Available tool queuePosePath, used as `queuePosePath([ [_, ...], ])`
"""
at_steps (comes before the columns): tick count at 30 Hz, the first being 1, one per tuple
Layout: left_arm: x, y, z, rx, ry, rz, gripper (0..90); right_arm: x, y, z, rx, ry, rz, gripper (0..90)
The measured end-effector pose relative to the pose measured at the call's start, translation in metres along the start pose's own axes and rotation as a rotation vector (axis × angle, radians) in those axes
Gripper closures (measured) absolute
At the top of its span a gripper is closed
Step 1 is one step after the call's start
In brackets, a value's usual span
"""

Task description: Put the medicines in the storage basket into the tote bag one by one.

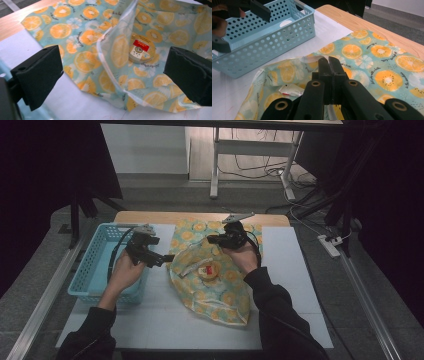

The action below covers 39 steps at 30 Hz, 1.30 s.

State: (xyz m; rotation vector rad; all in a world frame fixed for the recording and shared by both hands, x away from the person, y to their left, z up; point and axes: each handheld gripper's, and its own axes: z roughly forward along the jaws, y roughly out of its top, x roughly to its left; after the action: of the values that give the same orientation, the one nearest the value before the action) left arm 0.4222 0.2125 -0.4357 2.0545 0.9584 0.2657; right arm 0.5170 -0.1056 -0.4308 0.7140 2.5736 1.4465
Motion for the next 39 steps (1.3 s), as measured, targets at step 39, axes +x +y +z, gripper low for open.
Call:
queuePosePath([
  [39, 0.096, -0.042, 0.008, 0.21, 0.316, -0.193, 0.0, 0.0, -0.004, -0.001, 0.001, 0.003, -0.001, 90.0],
])
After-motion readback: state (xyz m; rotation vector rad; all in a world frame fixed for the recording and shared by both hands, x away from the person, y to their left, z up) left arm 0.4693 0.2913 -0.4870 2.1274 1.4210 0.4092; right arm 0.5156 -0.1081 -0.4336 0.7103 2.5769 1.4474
